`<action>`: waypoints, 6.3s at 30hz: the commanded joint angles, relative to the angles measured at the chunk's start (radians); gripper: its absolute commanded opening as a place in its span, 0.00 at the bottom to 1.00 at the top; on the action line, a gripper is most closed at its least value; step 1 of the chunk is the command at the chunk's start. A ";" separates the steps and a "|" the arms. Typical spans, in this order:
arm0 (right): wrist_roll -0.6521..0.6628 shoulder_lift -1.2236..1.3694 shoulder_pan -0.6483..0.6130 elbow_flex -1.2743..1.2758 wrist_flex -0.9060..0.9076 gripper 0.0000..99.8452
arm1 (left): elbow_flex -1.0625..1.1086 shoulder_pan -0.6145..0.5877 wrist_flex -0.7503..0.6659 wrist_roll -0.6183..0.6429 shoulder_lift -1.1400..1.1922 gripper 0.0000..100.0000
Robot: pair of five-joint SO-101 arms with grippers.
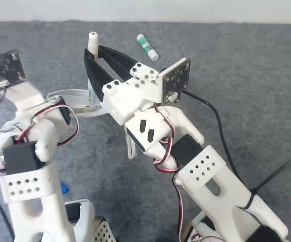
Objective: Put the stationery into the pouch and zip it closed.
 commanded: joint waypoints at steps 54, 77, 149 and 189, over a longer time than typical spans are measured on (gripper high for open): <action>0.344 -0.364 -0.311 0.416 0.242 0.17 | 0.004 0.005 -0.038 -0.011 -0.006 0.01; 0.341 -0.369 -0.390 0.411 0.381 0.17 | -0.209 -0.420 -0.021 0.032 -0.008 0.01; 0.347 1.112 -0.518 -0.462 0.119 0.17 | -0.217 -1.175 -0.107 0.143 -0.005 0.01; 0.474 1.185 -0.360 -0.624 0.456 0.01 | -0.217 -1.172 -0.107 0.143 -0.006 0.01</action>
